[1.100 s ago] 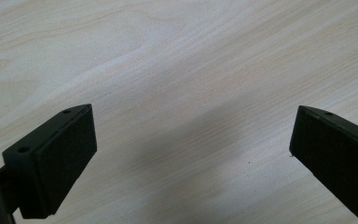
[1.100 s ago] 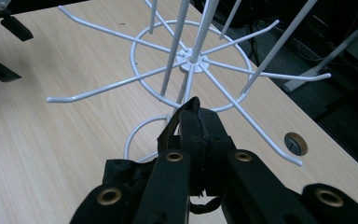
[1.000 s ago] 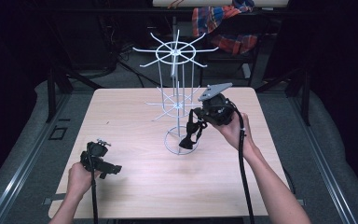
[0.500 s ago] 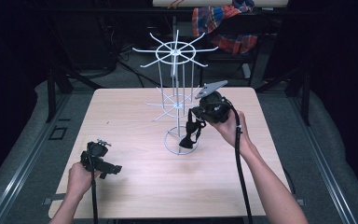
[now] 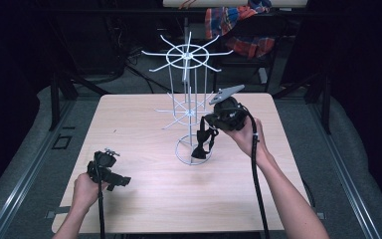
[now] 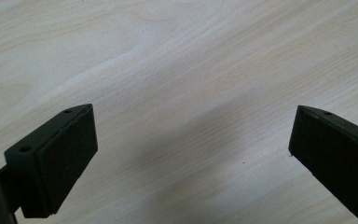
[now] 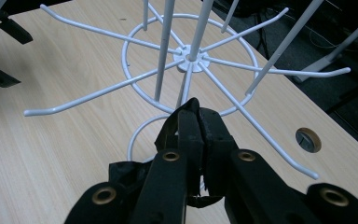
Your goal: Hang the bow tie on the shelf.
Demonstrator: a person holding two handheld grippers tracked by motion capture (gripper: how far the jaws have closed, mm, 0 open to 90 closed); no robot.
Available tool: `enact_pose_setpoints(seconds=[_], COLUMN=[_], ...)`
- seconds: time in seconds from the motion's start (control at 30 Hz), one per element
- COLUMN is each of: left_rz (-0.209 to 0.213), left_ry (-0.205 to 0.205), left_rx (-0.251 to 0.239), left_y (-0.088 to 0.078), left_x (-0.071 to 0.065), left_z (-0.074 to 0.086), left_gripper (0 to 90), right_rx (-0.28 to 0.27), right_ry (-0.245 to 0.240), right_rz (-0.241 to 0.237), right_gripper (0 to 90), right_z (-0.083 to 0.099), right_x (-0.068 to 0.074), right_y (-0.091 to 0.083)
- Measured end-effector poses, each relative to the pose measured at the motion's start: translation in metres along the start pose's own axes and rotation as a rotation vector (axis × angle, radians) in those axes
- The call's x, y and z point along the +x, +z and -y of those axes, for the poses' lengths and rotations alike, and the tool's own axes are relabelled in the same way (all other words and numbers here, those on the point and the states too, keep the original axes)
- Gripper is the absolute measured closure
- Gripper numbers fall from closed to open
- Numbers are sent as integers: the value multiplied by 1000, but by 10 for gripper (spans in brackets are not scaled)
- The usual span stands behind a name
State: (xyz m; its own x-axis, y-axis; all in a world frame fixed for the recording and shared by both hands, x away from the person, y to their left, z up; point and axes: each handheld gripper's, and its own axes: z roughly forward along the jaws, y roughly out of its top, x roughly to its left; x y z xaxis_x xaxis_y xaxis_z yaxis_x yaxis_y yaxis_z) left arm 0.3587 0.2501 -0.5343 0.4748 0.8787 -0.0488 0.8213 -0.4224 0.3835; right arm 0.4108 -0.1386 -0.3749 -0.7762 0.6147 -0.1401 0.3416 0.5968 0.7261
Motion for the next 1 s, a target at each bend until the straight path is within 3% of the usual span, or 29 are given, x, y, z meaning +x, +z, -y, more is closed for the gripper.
enact_pose_setpoints(seconds=[0.63, 1.0], left_rz=[-1, -2], left_ry=[1, 1], left_rx=[-1, 0], left_y=[1, 1], left_x=[0, -1], left_z=[0, 0], left_gripper=[10, 9], right_rx=[-9, -2], right_ry=[31, 51], right_rz=[-29, -46], right_gripper=[759, 584], right_z=[2, 11], right_x=[-2, -2], right_y=[-11, -36])
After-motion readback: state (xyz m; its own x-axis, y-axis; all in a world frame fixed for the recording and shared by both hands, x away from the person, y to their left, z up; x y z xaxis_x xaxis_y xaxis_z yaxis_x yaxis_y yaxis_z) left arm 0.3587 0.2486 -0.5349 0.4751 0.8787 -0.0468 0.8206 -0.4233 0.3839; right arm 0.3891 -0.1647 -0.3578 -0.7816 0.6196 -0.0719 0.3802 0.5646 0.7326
